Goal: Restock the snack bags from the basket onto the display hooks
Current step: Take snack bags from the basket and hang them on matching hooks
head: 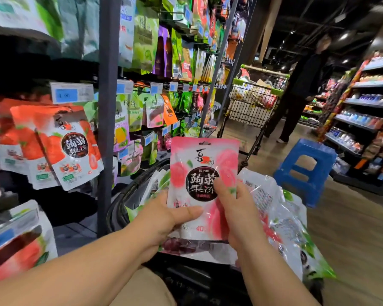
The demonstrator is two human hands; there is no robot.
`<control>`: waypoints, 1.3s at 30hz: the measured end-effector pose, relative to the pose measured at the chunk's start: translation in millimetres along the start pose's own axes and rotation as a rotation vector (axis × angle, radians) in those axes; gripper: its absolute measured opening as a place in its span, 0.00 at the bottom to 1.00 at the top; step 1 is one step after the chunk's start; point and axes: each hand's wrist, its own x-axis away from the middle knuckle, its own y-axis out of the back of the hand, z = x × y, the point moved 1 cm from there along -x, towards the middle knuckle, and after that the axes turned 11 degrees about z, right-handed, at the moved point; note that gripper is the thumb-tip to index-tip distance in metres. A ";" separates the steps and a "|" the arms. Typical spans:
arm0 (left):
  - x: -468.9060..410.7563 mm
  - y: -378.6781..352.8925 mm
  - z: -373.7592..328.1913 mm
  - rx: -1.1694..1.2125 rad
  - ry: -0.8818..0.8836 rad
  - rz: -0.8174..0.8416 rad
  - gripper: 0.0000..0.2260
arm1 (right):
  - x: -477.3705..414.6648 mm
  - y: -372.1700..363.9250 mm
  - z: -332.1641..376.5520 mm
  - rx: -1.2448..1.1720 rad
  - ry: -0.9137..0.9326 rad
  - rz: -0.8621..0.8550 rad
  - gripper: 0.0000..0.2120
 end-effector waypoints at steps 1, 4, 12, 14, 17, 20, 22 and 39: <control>2.2 -1.8 1.0 0.023 -0.003 0.010 0.28 | 0.5 1.8 -0.5 0.048 0.024 -0.022 0.12; 8.7 0.4 6.6 0.090 -0.010 0.077 0.22 | 4.3 -0.6 -0.3 0.008 0.057 -0.020 0.03; 17.0 4.4 7.3 0.107 0.062 0.041 0.24 | 10.8 -0.9 -8.4 0.114 0.068 0.013 0.08; 17.3 9.1 8.9 0.077 0.084 0.008 0.32 | 14.6 11.3 -7.7 0.167 0.061 -0.045 0.05; 18.0 12.8 10.4 0.058 0.072 -0.043 0.40 | 21.7 47.5 -11.8 0.462 0.069 -0.185 0.05; 19.5 11.9 9.3 0.033 0.076 -0.055 0.38 | 24.8 92.4 -28.2 0.796 -0.011 -0.264 0.13; 20.6 9.7 6.9 0.035 0.082 -0.046 0.31 | 27.1 117.3 -37.2 1.047 -0.124 -0.262 0.23; 17.1 9.6 10.8 -0.024 0.099 -0.124 0.24 | 36.1 146.5 -37.9 1.168 -0.389 -0.082 0.17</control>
